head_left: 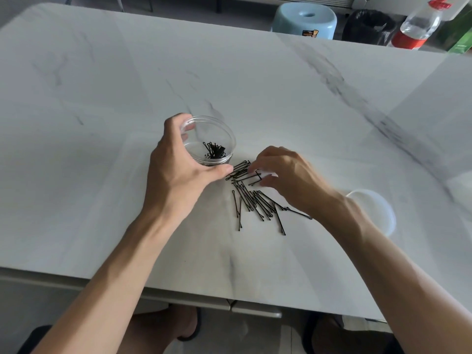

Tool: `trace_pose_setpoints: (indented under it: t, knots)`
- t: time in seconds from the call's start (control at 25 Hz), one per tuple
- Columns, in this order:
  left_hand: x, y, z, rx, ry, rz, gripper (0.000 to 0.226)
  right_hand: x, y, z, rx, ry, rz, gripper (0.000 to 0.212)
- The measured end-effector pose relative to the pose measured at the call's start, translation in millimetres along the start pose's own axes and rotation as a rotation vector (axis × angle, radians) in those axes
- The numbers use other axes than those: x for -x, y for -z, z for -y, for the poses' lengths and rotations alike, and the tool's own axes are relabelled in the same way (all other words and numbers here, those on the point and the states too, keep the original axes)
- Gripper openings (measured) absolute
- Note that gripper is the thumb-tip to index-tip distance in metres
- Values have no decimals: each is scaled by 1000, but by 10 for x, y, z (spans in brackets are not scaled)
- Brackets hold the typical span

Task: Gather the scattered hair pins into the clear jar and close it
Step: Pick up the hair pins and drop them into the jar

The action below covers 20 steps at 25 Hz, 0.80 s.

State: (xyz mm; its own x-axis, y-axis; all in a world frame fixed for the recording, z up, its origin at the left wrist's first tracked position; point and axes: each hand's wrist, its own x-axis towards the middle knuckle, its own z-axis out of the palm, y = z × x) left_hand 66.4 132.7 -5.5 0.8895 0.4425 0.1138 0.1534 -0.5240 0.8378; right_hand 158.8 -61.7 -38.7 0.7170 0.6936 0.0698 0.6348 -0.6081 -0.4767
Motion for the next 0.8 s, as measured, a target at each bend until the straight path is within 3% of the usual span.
trace_pose_setpoints:
  t: [0.2, 0.36, 0.48, 0.68, 0.8]
  knots:
    - [13, -23, 0, 1, -8, 17, 93, -8, -20, 2, 9, -57, -17, 17]
    - [15, -30, -10, 0, -8, 29, 92, 6, -24, 21, 203, -38, 5, 6]
    - [21, -42, -24, -8, -15, 34, 90, 44, -24, 79, 361, -4, 47, 14]
    - [26, -39, -35, -10, -21, 41, 90, 120, 47, 176, 408, 15, 85, 33]
    - [33, -46, -42, -4, -22, 50, 89, 96, 7, 161, 408, -31, 78, 21]
